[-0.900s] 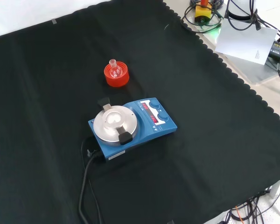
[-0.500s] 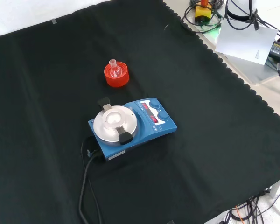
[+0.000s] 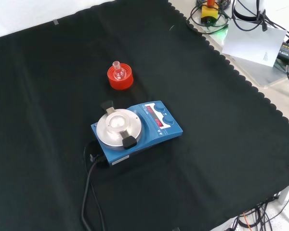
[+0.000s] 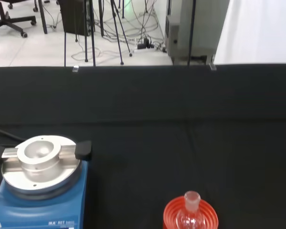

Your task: Pick up the round-bottom flask.

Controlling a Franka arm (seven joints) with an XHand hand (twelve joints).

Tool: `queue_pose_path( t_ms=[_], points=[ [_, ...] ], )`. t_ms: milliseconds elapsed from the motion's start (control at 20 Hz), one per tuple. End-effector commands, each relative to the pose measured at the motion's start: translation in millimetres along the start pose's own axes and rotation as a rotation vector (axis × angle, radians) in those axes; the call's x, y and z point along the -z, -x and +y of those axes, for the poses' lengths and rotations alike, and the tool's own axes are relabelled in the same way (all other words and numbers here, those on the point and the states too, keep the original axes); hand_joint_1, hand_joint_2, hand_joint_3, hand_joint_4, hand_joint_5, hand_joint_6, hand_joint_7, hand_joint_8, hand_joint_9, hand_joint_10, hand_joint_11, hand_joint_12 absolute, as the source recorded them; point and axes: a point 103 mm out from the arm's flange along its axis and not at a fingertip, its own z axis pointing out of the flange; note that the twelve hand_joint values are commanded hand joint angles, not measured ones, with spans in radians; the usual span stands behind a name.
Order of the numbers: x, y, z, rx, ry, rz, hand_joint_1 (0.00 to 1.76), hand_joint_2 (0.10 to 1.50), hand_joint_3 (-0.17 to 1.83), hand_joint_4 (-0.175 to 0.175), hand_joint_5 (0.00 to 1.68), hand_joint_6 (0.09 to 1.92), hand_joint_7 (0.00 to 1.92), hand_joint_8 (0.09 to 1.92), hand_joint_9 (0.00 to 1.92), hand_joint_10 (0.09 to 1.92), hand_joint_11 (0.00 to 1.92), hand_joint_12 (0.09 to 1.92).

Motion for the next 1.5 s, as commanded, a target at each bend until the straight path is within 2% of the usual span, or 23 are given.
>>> queue_pose_path(
  t_ms=[50, 300, 600, 800, 1100, 1250, 1400, 1500],
  points=[
    [-15.8, 10.7, 3.2, -0.001, -0.062, 0.025, 0.1, 1.31, 0.25, -0.027, 0.36, 0.1, 0.15, 0.51, 0.24, 0.65, 0.0, 1.18],
    [-24.7, 17.3, 11.5, -0.018, -0.06, 0.031, 0.14, 1.29, 0.23, -0.029, 0.37, 0.09, 0.17, 0.51, 0.25, 0.65, 0.0, 1.19],
    [-52.1, 22.9, 27.3, -0.049, -0.08, 0.046, 0.23, 1.25, 0.21, -0.034, 0.4, 0.09, 0.22, 0.53, 0.29, 0.66, 0.0, 1.22],
    [-78.0, 29.5, 44.6, -0.062, -0.095, 0.06, 0.26, 1.23, 0.2, -0.037, 0.41, 0.09, 0.24, 0.55, 0.31, 0.67, 0.0, 1.25],
    [-125.6, 47.1, 86.0, -0.072, -0.105, 0.095, 0.38, 1.17, 0.18, -0.043, 0.44, 0.09, 0.27, 0.57, 0.36, 0.67, 0.0, 1.29],
    [-151.5, 58.9, 105.8, -0.094, -0.104, 0.122, 0.44, 1.14, 0.18, -0.045, 0.45, 0.09, 0.29, 0.58, 0.37, 0.67, 0.0, 1.3],
    [-174.1, 65.8, 119.8, -0.111, -0.13, 0.126, 0.47, 1.12, 0.18, -0.047, 0.45, 0.09, 0.29, 0.58, 0.39, 0.67, 0.0, 1.31],
    [-187.5, 70.9, 126.1, -0.137, -0.131, 0.138, 0.47, 1.11, 0.19, -0.048, 0.46, 0.09, 0.3, 0.59, 0.4, 0.67, 0.0, 1.35]
  ],
)
